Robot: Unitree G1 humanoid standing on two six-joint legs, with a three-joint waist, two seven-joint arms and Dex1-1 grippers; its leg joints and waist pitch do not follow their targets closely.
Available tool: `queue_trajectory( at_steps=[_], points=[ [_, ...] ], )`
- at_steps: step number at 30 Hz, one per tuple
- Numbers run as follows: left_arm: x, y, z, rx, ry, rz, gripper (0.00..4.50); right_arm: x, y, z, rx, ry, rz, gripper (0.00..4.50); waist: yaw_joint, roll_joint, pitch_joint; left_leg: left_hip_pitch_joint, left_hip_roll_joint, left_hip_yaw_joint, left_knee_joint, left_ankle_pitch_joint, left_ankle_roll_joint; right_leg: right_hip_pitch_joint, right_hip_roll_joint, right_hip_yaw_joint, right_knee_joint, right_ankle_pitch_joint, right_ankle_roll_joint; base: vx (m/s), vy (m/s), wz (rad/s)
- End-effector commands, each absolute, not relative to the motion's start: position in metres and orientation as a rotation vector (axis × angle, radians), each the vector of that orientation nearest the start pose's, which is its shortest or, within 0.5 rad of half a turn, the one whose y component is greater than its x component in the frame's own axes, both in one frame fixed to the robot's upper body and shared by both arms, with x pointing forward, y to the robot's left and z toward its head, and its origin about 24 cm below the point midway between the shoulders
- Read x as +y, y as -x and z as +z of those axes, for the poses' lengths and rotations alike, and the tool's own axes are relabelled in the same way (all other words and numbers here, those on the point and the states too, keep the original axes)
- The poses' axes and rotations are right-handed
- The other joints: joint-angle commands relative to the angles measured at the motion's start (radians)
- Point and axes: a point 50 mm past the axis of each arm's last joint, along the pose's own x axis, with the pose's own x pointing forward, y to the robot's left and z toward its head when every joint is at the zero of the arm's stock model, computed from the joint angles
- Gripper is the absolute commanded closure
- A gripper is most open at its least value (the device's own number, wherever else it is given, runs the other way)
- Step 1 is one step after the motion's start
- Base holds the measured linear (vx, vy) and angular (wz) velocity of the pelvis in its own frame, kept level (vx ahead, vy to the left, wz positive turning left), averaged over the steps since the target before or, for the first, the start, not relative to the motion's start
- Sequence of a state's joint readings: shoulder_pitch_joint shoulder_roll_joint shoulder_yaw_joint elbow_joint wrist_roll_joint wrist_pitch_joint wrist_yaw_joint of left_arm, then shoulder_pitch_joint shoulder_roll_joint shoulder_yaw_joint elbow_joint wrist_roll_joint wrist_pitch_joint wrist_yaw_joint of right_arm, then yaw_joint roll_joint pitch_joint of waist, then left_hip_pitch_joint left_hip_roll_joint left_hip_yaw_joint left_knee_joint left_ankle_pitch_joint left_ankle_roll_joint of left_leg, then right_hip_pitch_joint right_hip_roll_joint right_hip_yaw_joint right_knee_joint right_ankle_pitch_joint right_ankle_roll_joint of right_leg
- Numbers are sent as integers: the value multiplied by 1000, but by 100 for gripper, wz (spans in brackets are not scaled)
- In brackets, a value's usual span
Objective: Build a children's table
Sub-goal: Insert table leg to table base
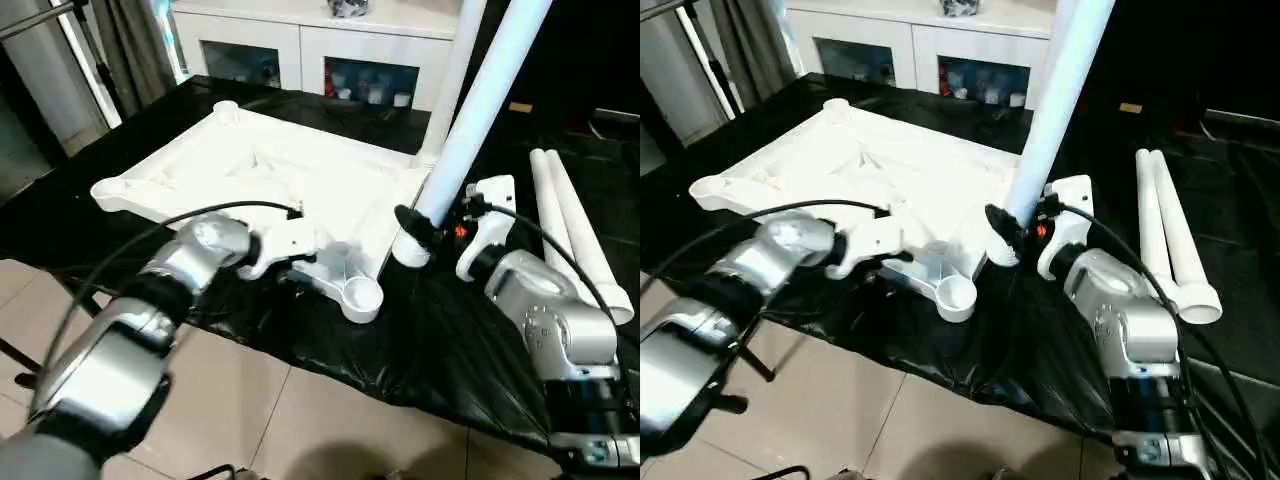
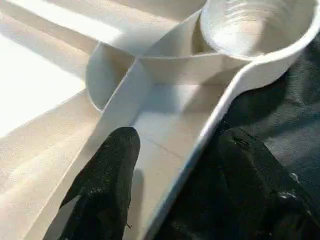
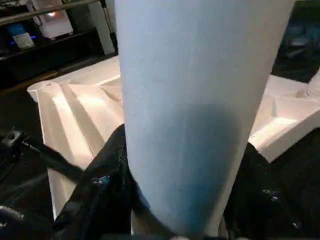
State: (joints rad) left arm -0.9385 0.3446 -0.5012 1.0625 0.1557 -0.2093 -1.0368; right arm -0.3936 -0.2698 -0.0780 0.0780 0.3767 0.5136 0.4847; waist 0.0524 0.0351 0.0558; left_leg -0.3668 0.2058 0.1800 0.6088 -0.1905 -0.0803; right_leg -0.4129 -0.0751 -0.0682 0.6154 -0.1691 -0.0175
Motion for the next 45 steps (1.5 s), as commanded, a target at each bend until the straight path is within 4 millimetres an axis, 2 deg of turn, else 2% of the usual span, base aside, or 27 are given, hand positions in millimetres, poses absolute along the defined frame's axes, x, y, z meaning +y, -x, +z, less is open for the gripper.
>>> queue_trajectory(
  at_steps=[1, 5, 13, 19, 20, 21, 22, 27, 30, 31, 35, 37, 38, 39, 40, 42, 44, 45],
  points=[
    [123, -365, 77, 430, -877, -1266, 191, -164, -316, 110, 123, -136, 543, 260, 1, 1, -83, 5, 5, -5, -61, -120, 27, 76, -50, 43, -68, -101, -221, 0, 0, 0],
    [128, -366, 75, 477, -928, -1270, 199, -163, -316, 110, 124, -130, 545, 260, 2, 0, -82, 6, 7, -6, -62, -126, 28, 76, -53, 44, -69, -109, -225, 0, 0, 0],
    [134, -365, 69, 594, -999, -1286, 268, -160, -315, 108, 133, -113, 558, 260, 4, 0, -82, 7, 9, -7, -64, -130, 25, 76, -55, 44, -69, -118, -228, 0, 0, 0],
    [127, -365, 67, 639, -1006, -1312, 313, -160, -315, 107, 135, -96, 562, 260, 2, -2, -82, 4, 7, -6, -62, -121, 36, 79, -57, 44, -69, -102, -241, 0, 0, 0],
    [125, -364, 67, 648, -1011, -1332, 322, -160, -316, 107, 135, -90, 564, 260, 2, -6, -81, 5, 7, -6, -62, -123, 38, 78, -56, 43, -71, -110, -240, 0, 0, 0],
    [123, -362, 66, 664, -1023, -1366, 322, -160, -316, 107, 136, -80, 566, 260, 3, -3, -82, 5, 8, -6, -62, -120, 40, 78, -57, 44, -70, -111, -240, 0, 0, 0],
    [123, -362, 66, 664, -1023, -1366, 334, -160, -316, 107, 136, -80, 566, 260, 2, -5, -81, 4, 8, -6, -63, -119, 41, 78, -56, 44, -71, -111, -239, 0, 0, 0],
    [120, -357, 63, 730, -1019, -1453, 365, -160, -317, 107, 138, -58, 572, 260, 3, -5, -79, 5, 9, -5, -64, -125, 46, 77, -58, 44, -74, -129, -241, 0, 0, 0],
    [115, -356, 62, 763, -894, -1447, 385, -160, -318, 108, 138, -54, 572, 260, 4, -5, -77, 8, 8, -4, -65, -138, 43, 77, -61, 43, -79, -175, -237, 0, 0, 0],
    [113, -356, 63, 749, -850, -1436, 390, -160, -318, 108, 138, -55, 573, 260, 5, -1, -77, 9, 8, -5, -65, -139, 43, 77, -61, 43, -80, -181, -237, 0, 0, 0],
    [108, -361, 64, 715, -689, -1335, 408, -159, -316, 107, 144, -63, 574, 260, 5, -4, -79, 6, 8, -5, -64, -133, 48, 78, -60, 42, -77, -162, -243, 0, 0, 0],
    [108, -362, 61, 707, -607, -1276, 418, -159, -315, 104, 153, -75, 573, 260, 4, -8, -80, 4, 6, -5, -63, -127, 53, 81, -59, 40, -77, -158, -243, 0, 0, 0],
    [110, -361, 58, 709, -569, -1248, 424, -158, -314, 103, 161, -78, 569, 260, 3, -7, -80, 3, 5, -5, -62, -122, 58, 81, -59, 40, -77, -151, -247, 0, 0, 0],
    [110, -361, 57, 704, -563, -1241, 428, -158, -314, 102, 163, -78, 569, 260, 0, -7, -80, 1, 4, -6, -62, -121, 63, 82, -59, 38, -79, -157, -244, 0, 0, 0],
    [111, -361, 56, 694, -552, -1228, 432, -157, -314, 102, 165, -78, 568, 260, -3, -13, -80, 0, 3, -6, -62, -121, 65, 83, -57, 38, -80, -161, -240, 0, 0, 0],
    [112, -361, 54, 681, -538, -1208, 436, -157, -314, 100, 169, -78, 566, 260, -10, -10, -79, -2, 0, -6, -62, -120, 71, 84, -56, 36, -84, -186, -227, 0, 0, 0],
    [112, -359, 51, 613, -517, -1202, 448, -155, -314, 98, 189, -93, 567, 260, -12, -24, -77, -3, 0, -4, -62, -117, 79, 82, -53, 36, -87, -204, -217, 0, 0, 0],
    [112, -358, 50, 596, -516, -1206, 450, -154, -314, 97, 195, -96, 567, 260, -10, -18, -78, -2, 2, -6, -63, -111, 81, 81, -55, 36, -86, -215, -216, 0, 0, 0]
  ],
)
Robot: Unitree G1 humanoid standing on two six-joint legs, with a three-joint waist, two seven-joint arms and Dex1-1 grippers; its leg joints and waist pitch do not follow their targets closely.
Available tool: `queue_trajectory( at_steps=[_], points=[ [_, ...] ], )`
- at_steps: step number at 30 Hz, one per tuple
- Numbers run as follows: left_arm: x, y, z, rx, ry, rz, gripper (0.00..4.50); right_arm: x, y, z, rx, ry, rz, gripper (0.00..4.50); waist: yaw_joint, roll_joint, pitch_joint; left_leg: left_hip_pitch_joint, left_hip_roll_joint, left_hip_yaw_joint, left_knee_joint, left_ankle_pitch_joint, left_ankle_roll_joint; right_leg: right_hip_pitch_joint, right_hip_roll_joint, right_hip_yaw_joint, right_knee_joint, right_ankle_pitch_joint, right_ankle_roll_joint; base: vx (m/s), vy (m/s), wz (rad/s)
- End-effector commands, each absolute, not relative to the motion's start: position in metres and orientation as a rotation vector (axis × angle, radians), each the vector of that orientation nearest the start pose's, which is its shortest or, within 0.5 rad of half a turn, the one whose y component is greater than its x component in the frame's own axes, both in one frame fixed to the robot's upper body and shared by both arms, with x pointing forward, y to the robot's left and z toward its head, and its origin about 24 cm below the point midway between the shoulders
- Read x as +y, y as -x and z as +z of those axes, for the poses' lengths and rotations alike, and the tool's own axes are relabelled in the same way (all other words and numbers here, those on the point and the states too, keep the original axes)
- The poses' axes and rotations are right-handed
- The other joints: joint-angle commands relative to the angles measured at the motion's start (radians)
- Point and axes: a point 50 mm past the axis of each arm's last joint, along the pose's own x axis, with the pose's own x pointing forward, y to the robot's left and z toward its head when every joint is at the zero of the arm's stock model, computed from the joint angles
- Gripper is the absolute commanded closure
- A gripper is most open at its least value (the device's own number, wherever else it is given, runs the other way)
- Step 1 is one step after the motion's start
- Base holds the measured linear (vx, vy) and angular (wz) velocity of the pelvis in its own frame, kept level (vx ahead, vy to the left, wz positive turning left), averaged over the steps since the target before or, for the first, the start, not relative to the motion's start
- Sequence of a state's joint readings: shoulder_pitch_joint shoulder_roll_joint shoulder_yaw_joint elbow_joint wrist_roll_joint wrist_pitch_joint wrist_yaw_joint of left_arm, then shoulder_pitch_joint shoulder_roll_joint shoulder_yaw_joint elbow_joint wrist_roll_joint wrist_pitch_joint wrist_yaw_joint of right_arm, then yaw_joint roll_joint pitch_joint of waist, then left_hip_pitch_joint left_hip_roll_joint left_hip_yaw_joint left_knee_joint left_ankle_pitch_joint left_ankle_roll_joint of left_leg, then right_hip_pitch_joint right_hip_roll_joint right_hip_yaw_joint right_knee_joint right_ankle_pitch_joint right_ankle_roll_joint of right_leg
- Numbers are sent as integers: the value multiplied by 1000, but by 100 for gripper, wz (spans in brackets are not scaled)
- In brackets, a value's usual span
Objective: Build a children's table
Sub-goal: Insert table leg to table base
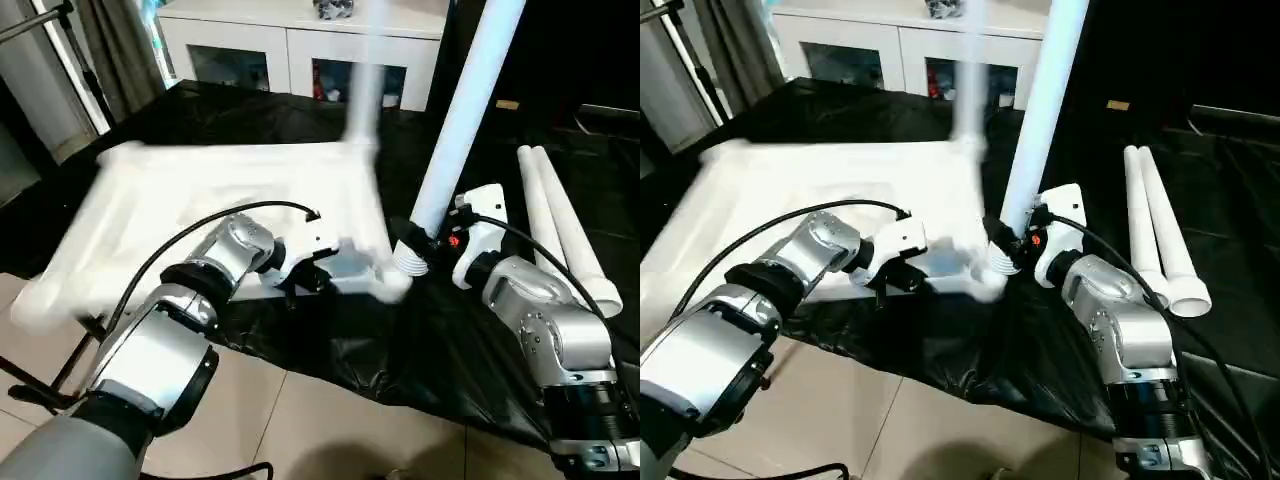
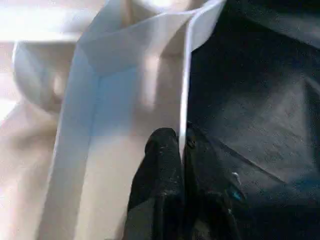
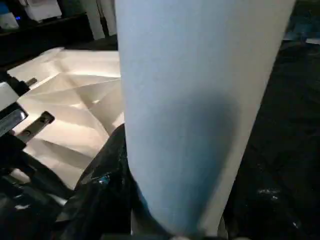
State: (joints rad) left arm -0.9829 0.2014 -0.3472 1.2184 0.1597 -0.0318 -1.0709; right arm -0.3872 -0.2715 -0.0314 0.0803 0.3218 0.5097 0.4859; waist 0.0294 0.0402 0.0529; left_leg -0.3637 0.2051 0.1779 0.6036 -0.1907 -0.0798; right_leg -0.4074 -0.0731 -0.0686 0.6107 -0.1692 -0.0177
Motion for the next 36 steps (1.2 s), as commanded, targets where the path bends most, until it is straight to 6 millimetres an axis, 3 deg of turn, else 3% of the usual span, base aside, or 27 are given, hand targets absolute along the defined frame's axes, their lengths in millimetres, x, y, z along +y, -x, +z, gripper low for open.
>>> queue_trajectory(
  at_steps=[1, 5, 6, 8, 13, 14, 15, 18, 21, 22, 23, 24, 26, 27, 28, 29, 32, 36],
  points=[
    [110, -356, 49, 569, -527, -1227, 450, -154, -314, 96, 199, -97, 563, 260, 12, -22, -75, -3, 2, -3, -58, -111, 81, 73, -56, 37, -82, -218, -214, 0, 0, 0],
    [107, -350, 44, 482, -557, -1255, 450, -148, -316, 92, 217, -84, 567, 260, 18, -19, -72, 5, 12, -3, -63, -135, 72, 62, -58, 40, -84, -247, -207, 0, 0, 0],
    [105, -349, 44, 455, -553, -1262, 450, -147, -316, 91, 218, -84, 568, 260, 17, -33, -71, 3, 11, -1, -64, -143, 68, 63, -58, 39, -86, -260, -200, 0, 0, 0],
    [103, -347, 44, 413, -547, -1283, 450, -143, -317, 90, 218, -72, 580, 260, 21, -23, -71, 5, 13, -3, -65, -144, 62, 60, -62, 41, -86, -274, -192, 0, 0, 0],
    [102, -341, 45, 300, -608, -1339, 450, -138, -319, 89, 199, -29, 586, 260, 27, -24, -72, 4, 13, -2, -67, -141, 52, 60, -63, 44, -82, -248, -181, 0, 0, 0],
    [102, -342, 45, 298, -616, -1336, 450, -138, -320, 89, 199, -31, 584, 260, 27, -37, -71, 3, 13, -1, -67, -141, 54, 61, -63, 44, -83, -254, -177, 0, 0, 0],
    [101, -341, 46, 279, -634, -1352, 450, -139, -320, 89, 199, -33, 584, 260, 32, -30, -70, 5, 14, -2, -68, -141, 53, 59, -65, 44, -83, -278, -170, 0, 0, 0],
    [96, -339, 50, 213, -650, -1397, 450, -138, -319, 89, 197, -29, 585, 260, 33, -28, -68, 6, 14, -1, -69, -148, 47, 56, -65, 45, -88, -312, -153, 0, 0, 0],
    [92, -338, 52, 181, -650, -1415, 450, -138, -319, 89, 194, -28, 582, 260, 34, -27, -69, 11, 16, 0, -69, -151, 47, 52, -64, 47, -86, -279, -166, 0, 0, 0],
    [91, -338, 52, 174, -649, -1417, 450, -138, -319, 89, 192, -28, 580, 260, 34, -17, -69, 11, 16, -1, -69, -153, 44, 51, -64, 47, -84, -275, -170, 0, 0, 0],
    [90, -338, 53, 165, -650, -1419, 450, -139, -319, 89, 190, -28, 577, 260, 33, -23, -70, 9, 16, -1, -69, -153, 43, 54, -63, 47, -84, -261, -173, 0, 0, 0],
    [86, -339, 57, 122, -657, -1414, 450, -142, -318, 89, 184, -31, 564, 260, 34, -13, -71, 9, 16, -2, -69, -151, 41, 54, -64, 47, -80, -246, -179, 0, 0, 0],
    [85, -340, 59, 99, -668, -1405, 450, -144, -317, 89, 182, -33, 557, 260, 32, -20, -73, 6, 15, -1, -69, -147, 45, 57, -63, 46, -79, -223, -181, 0, 0, 0],
    [84, -341, 60, 88, -675, -1395, 450, -144, -317, 89, 180, -33, 554, 260, 34, -20, -73, 7, 15, 0, -67, -147, 48, 56, -64, 47, -80, -218, -183, 0, 0, 0],
    [84, -341, 62, 68, -680, -1389, 450, -146, -317, 90, 177, -36, 546, 260, 34, -13, -73, 8, 15, -1, -67, -148, 47, 56, -64, 47, -79, -220, -184, 0, 0, 0],
    [83, -341, 63, 61, -676, -1395, 450, -146, -317, 90, 175, -39, 543, 260, 34, -18, -72, 6, 14, 0, -68, -148, 48, 58, -63, 47, -80, -227, -182, 0, 0, 0],
    [83, -341, 65, 26, -698, -1407, 450, -147, -317, 90, 175, -42, 536, 260, 34, -17, -71, 5, 13, -1, -68, -153, 46, 58, -64, 46, -83, -259, -172, 0, 0, 0],
    [79, -333, 61, -15, -883, -1507, 450, -146, -317, 89, 172, -49, 529, 260, 36, -16, -72, 6, 16, -2, -69, -150, 45, 56, -64, 46, -84, -259, -159, 0, 0, 0]
  ],
)
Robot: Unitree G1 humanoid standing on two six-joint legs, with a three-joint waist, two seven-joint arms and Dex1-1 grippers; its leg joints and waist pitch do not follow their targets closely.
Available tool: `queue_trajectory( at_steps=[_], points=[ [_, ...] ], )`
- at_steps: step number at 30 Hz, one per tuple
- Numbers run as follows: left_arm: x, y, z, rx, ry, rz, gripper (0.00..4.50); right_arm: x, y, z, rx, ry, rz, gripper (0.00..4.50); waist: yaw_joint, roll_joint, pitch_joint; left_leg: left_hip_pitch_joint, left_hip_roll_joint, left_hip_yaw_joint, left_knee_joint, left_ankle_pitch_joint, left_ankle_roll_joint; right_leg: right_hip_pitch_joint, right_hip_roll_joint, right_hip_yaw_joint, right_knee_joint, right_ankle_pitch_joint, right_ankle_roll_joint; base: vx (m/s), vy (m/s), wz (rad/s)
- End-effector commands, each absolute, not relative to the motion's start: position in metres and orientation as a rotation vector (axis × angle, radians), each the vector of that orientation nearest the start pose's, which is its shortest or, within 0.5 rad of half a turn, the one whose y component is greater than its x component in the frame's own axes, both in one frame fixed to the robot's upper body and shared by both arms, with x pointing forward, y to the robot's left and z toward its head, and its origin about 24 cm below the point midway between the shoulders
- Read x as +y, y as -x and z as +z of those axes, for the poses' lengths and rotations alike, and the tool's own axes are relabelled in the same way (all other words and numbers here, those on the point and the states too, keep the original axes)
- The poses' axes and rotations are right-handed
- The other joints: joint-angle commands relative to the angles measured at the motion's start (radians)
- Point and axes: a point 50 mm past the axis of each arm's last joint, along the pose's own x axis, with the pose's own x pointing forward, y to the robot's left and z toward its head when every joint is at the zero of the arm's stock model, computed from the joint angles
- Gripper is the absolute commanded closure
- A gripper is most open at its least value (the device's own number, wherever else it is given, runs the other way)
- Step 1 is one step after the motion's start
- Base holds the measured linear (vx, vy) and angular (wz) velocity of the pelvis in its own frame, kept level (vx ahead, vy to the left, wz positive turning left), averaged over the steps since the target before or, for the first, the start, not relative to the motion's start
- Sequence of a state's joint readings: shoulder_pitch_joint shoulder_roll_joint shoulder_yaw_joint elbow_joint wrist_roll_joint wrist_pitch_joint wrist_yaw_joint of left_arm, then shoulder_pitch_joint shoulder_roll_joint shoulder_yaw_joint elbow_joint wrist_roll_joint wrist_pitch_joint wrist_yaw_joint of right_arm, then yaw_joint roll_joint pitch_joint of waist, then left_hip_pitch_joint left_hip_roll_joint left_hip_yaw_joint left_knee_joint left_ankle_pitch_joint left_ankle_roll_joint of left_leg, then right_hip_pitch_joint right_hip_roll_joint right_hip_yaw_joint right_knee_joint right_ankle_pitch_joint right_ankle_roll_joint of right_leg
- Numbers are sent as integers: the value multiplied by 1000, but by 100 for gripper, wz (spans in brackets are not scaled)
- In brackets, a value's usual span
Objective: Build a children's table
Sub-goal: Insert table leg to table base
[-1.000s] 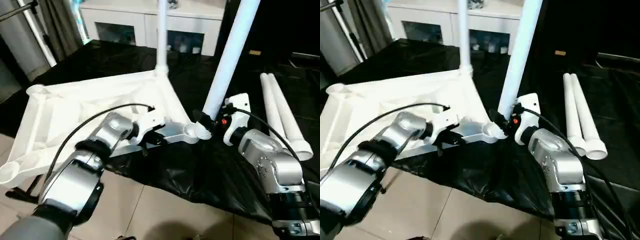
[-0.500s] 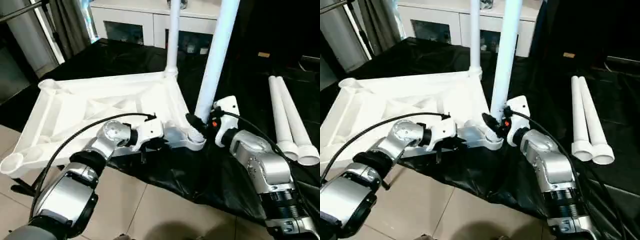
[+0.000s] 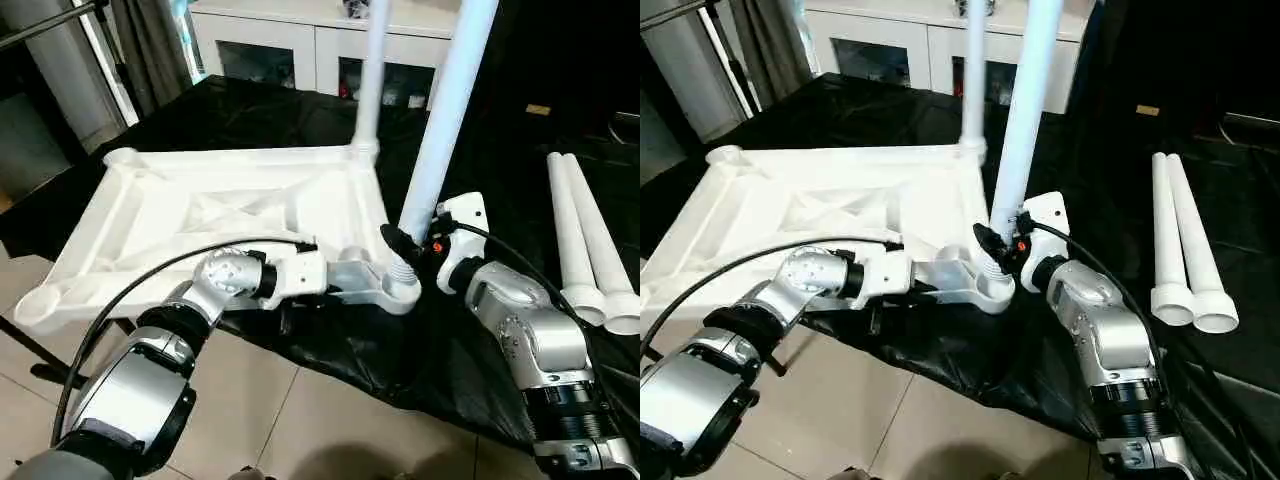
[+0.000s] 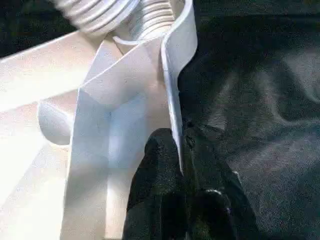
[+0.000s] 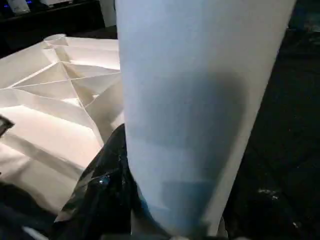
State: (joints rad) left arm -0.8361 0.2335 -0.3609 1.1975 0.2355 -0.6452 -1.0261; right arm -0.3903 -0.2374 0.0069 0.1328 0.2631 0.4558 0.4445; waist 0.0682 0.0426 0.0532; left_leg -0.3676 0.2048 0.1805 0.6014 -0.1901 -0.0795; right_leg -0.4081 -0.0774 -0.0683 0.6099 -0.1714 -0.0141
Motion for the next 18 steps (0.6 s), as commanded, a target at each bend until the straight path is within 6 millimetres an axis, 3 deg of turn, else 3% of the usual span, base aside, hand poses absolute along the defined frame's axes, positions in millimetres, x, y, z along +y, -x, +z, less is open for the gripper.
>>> queue_trajectory(
  at_steps=[1, 5, 8, 10, 11, 15, 17, 18],
  points=[
    [79, -333, 61, -15, -883, -1507, 450, -146, -317, 89, 172, -49, 529, 260, -2, -18, -73, 11, 18, -5, -67, -150, 44, 55, -60, 46, -82, -249, -166, 0, 0, 0],
    [71, -329, 58, -47, -961, -1552, 450, -147, -318, 91, 166, -52, 524, 260, 3, -16, -76, 10, 21, -5, -66, -128, 47, 58, -60, 47, -72, -169, -188, 0, 0, 0],
    [64, -330, 61, -75, -998, -1551, 450, -149, -318, 92, 160, -53, 514, 260, 10, -7, -78, 11, 20, -4, -64, -121, 44, 59, -60, 48, -68, -119, -200, 0, 0, 0],
    [63, -331, 62, -80, -999, -1542, 450, -150, -318, 92, 159, -53, 509, 260, 11, -11, -79, 8, 19, -5, -64, -113, 45, 63, -60, 48, -64, -93, -208, 0, 0, 0],
    [62, -333, 64, -102, -1015, -1518, 450, -151, -318, 93, 158, -53, 505, 260, 12, 0, -80, 9, 19, -6, -62, -113, 45, 64, -62, 48, -62, -86, -214, 0, 0, 0],
    [65, -337, 67, -121, -1013, -1460, 450, -153, -317, 93, 156, -55, 493, 260, 6, -4, -79, 8, 15, -6, -63, -131, 43, 67, -59, 46, -66, -94, -210, 0, 0, 0],
    [73, -339, 69, -106, -983, -1446, 398, -154, -316, 93, 154, -60, 486, 260, 4, -4, -78, 8, 15, -6, -63, -137, 41, 67, -58, 46, -68, -112, -210, 0, 0, 0],
    [76, -340, 70, -102, -957, -1441, 398, -154, -316, 93, 154, -62, 484, 260, 2, -10, -78, 8, 15, -6, -64, -139, 41, 67, -59, 46, -69, -115, -212, 0, 0, 0]
  ],
)
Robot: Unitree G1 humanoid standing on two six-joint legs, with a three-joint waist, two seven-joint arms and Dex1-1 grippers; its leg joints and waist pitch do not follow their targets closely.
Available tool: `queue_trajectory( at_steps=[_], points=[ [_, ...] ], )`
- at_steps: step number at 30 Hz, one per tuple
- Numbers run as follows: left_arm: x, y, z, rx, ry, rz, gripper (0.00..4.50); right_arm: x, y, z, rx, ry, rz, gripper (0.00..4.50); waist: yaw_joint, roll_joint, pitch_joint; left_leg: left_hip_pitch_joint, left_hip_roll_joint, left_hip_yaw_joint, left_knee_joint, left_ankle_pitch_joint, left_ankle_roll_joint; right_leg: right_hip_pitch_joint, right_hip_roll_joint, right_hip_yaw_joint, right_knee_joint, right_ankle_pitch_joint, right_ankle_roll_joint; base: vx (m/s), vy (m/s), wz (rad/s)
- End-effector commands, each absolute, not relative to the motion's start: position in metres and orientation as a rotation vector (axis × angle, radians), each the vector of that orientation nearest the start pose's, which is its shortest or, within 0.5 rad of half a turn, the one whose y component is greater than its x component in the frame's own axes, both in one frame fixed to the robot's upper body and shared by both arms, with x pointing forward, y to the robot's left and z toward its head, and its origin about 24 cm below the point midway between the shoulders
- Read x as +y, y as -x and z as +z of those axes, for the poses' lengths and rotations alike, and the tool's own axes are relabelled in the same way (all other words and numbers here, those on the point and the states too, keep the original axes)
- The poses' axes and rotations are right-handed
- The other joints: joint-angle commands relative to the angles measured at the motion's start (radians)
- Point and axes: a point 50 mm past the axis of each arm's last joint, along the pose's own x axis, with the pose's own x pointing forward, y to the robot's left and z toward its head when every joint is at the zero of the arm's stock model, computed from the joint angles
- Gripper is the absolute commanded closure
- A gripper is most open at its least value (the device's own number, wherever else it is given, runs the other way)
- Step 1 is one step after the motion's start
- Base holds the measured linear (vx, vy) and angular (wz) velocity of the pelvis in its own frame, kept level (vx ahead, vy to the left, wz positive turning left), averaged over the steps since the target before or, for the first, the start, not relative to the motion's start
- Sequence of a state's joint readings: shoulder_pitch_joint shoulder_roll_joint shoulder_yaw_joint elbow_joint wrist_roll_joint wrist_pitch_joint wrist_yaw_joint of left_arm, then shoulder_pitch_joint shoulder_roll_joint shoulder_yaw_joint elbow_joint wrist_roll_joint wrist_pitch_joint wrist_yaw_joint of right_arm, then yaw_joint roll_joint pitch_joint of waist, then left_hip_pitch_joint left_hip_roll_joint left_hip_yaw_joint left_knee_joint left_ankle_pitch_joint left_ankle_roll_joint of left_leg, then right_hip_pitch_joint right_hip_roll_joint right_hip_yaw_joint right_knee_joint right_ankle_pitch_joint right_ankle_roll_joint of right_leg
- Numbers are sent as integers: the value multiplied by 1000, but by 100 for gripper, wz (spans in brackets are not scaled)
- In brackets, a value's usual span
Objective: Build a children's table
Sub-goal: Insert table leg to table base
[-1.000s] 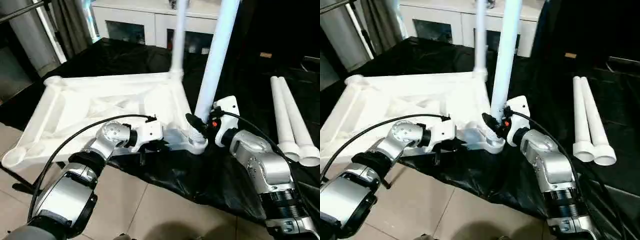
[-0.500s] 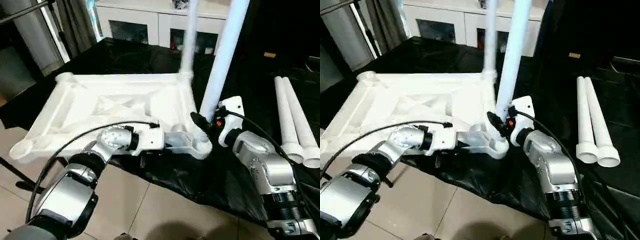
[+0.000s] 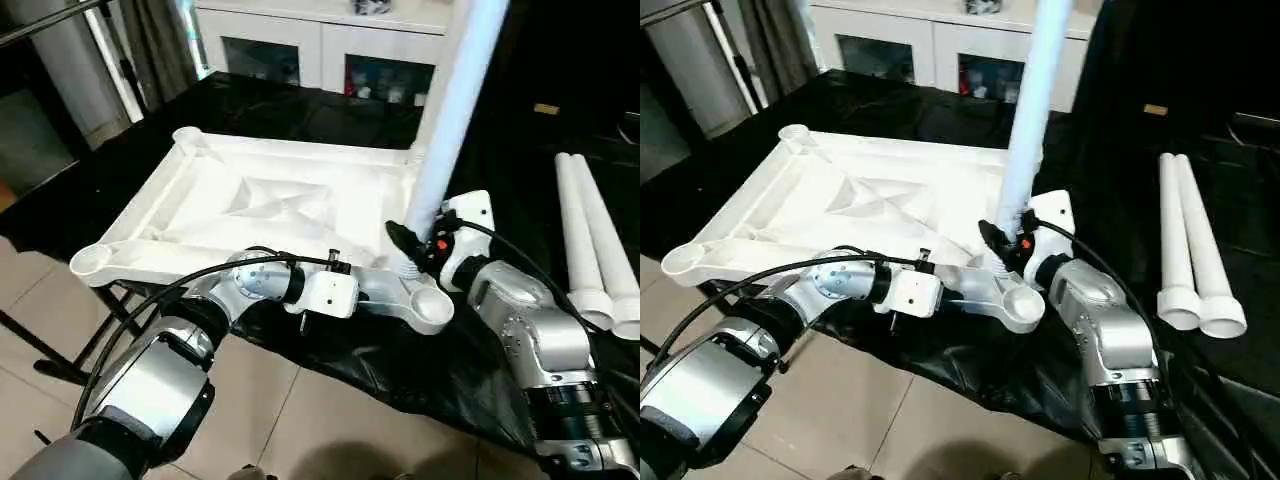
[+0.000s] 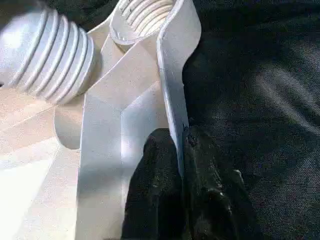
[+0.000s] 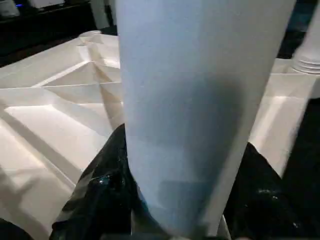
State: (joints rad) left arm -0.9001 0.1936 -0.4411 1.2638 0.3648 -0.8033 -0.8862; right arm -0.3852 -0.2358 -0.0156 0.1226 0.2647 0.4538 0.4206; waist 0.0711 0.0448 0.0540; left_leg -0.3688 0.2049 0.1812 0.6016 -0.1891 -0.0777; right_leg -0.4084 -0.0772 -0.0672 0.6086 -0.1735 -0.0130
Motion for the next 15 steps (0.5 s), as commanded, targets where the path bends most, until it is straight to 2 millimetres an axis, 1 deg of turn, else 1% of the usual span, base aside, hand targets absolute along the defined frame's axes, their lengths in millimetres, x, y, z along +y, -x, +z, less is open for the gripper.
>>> queue_trajectory(
  at_steps=[1, 2, 3, 4, 5, 6, 7, 9, 10, 11, 12, 13, 14, 15],
  points=[
    [76, -340, 71, -106, -955, -1439, 385, -153, -316, 93, 154, -63, 484, 260, -4, -11, -78, 8, 15, -8, -65, -140, 40, 68, -59, 44, -66, -117, -215, 0, 0, 0],
    [80, -342, 76, -140, -928, -1415, 377, -153, -316, 93, 152, -65, 483, 260, -8, -10, -78, 9, 15, -8, -64, -149, 41, 67, -59, 43, -68, -129, -215, 0, 0, 0],
    [84, -344, 82, -175, -875, -1380, 365, -152, -316, 93, 150, -67, 483, 260, -12, -14, -77, 6, 13, -8, -64, -148, 44, 69, -60, 43, -68, -134, -219, 0, 0, 0],
    [84, -344, 82, -175, -875, -1380, 354, -152, -316, 93, 150, -67, 483, 260, -13, -13, -78, 5, 12, -6, -63, -144, 46, 69, -60, 43, -68, -134, -223, 0, 0, 0],
    [88, -346, 90, -217, -819, -1345, 354, -151, -316, 95, 144, -71, 484, 260, -15, -26, -76, 5, 14, -5, -64, -148, 50, 68, -60, 43, -69, -141, -227, 0, 0, 0],
    [88, -346, 90, -217, -819, -1345, 347, -151, -316, 95, 144, -71, 484, 260, -13, -18, -76, 7, 14, -5, -63, -150, 51, 65, -62, 42, -68, -163, -230, 0, 0, 0],
    [91, -350, 94, -216, -759, -1289, 347, -150, -316, 97, 135, -71, 481, 260, -14, -21, -74, 7, 14, -4, -64, -155, 51, 64, -61, 42, -70, -176, -226, 0, 0, 0],
    [103, -363, 104, -216, -565, -1058, 347, -149, -316, 103, 106, -64, 449, 260, -12, -19, -74, 11, 16, -3, -63, -152, 50, 60, -60, 43, -67, -182, -230, 0, 0, 0],
    [109, -366, 107, -223, -496, -977, 347, -149, -316, 105, 96, -68, 426, 260, -15, -19, -74, 9, 18, -4, -64, -150, 46, 61, -59, 44, -62, -174, -231, 0, 0, 0],
    [116, -370, 107, -207, -412, -879, 347, -149, -316, 107, 88, -67, 414, 260, -15, -18, -73, 11, 18, -4, -64, -150, 46, 59, -58, 43, -63, -174, -231, 0, 0, 0],
    [116, -370, 107, -206, -407, -873, 347, -149, -316, 107, 87, -67, 413, 260, -15, -25, -73, 9, 16, -4, -63, -143, 49, 61, -58, 42, -62, -177, -231, 0, 0, 0],
    [124, -371, 105, -192, -318, -761, 347, -148, -315, 109, 75, -62, 396, 260, -15, -28, -73, 10, 14, -2, -63, -142, 53, 59, -58, 42, -67, -191, -222, 0, 0, 0],
    [126, -371, 104, -187, -297, -740, 347, -148, -315, 109, 72, -59, 390, 260, -16, -22, -72, 9, 16, -3, -63, -136, 53, 58, -57, 42, -65, -189, -223, 0, 0, 0],
    [130, -371, 101, -175, -245, -685, 347, -148, -315, 110, 65, -50, 374, 260, -17, -24, -73, 8, 17, -3, -64, -135, 49, 59, -55, 43, -63, -194, -214, 0, 0, 0]
  ],
)
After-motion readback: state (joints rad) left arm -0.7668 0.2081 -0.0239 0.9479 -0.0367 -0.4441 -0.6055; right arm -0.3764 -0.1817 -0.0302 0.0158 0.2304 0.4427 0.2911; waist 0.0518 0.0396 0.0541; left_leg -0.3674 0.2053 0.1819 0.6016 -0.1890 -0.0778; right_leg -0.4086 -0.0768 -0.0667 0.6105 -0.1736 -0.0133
